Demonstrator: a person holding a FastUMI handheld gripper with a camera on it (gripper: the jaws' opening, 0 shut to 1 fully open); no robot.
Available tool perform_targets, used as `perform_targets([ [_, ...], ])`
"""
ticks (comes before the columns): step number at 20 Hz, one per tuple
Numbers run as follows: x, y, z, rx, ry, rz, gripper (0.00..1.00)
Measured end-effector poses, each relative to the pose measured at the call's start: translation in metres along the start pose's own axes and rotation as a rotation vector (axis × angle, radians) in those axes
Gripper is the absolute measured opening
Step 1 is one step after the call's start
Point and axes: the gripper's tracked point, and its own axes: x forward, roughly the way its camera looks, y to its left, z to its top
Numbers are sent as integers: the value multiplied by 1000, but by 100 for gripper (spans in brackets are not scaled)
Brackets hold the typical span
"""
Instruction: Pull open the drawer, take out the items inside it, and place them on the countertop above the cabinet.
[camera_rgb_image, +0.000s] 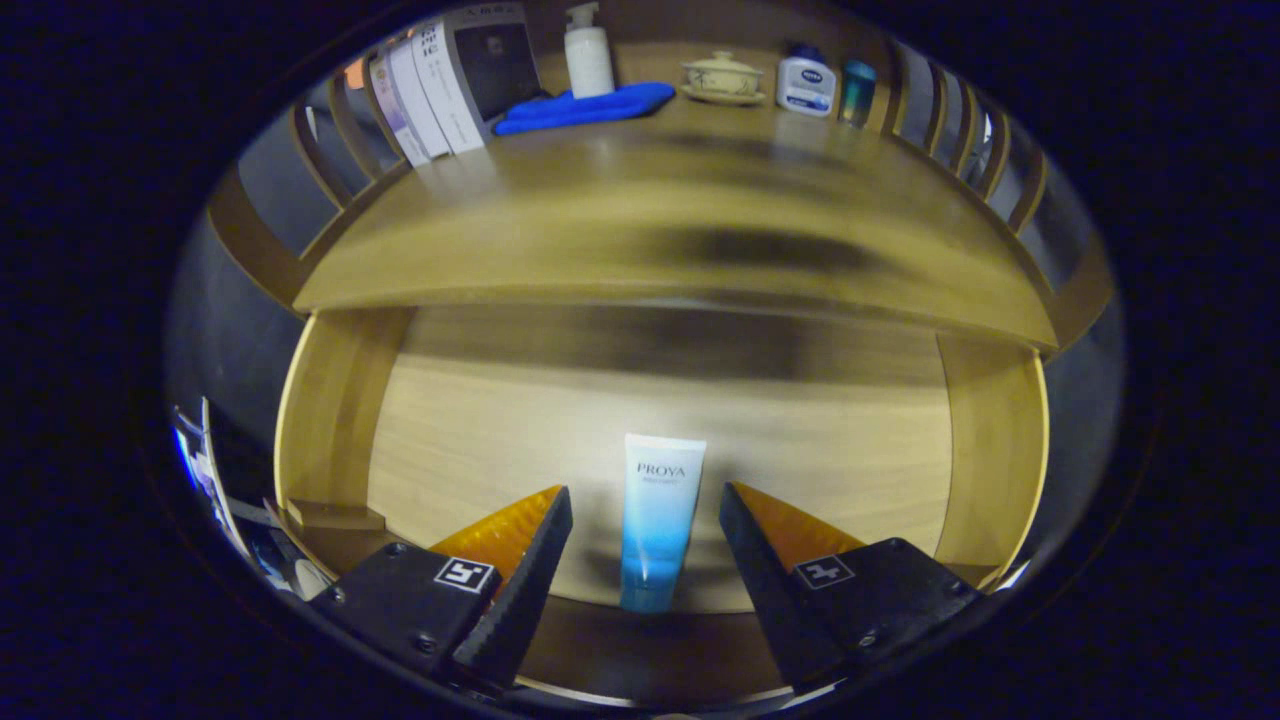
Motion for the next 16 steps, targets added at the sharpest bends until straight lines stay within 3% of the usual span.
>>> perform_targets([
  [4,14,3,-19,47,87,-11,86],
  [11,21,-4,-25,52,109,-38,50],
  [16,-10,1,-17,54,32,18,44],
])
